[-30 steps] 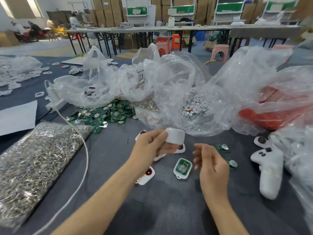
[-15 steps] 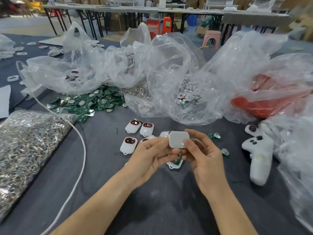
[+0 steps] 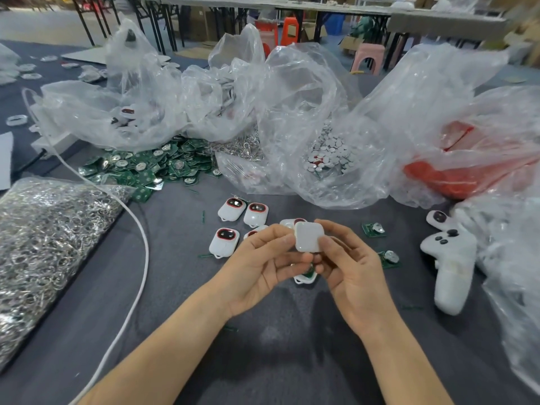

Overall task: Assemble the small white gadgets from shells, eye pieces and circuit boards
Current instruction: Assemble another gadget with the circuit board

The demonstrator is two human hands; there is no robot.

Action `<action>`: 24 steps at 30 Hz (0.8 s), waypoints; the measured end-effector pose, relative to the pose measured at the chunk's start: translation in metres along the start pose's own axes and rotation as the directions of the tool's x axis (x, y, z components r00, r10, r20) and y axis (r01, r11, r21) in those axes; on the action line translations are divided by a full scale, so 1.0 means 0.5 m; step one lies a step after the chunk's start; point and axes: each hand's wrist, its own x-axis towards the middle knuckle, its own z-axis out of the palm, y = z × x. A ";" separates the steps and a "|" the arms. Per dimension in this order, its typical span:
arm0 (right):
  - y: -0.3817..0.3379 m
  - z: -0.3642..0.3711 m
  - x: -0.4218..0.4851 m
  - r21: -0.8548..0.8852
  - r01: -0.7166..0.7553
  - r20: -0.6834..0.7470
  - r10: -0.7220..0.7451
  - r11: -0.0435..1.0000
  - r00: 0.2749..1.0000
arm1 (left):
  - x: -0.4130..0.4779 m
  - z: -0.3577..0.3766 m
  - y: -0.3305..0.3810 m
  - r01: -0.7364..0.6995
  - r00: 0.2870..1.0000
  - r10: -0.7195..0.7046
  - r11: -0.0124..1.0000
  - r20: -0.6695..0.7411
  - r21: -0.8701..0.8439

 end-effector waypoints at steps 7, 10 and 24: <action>-0.006 0.002 -0.006 -0.103 0.082 0.000 -0.083 0.991 0.997 | 0.005 -0.003 -0.003 -0.001 1.000 0.001 1.000 -0.017 -0.011; -0.010 0.003 -0.011 -0.154 0.136 0.002 -0.137 0.979 0.991 | 0.007 -0.008 -0.001 -0.022 0.997 0.020 1.000 -0.068 -0.018; -0.012 0.006 -0.012 -0.001 0.064 0.056 -0.064 0.998 0.996 | 0.013 -0.012 -0.005 -0.072 0.990 0.068 0.997 -0.124 -0.029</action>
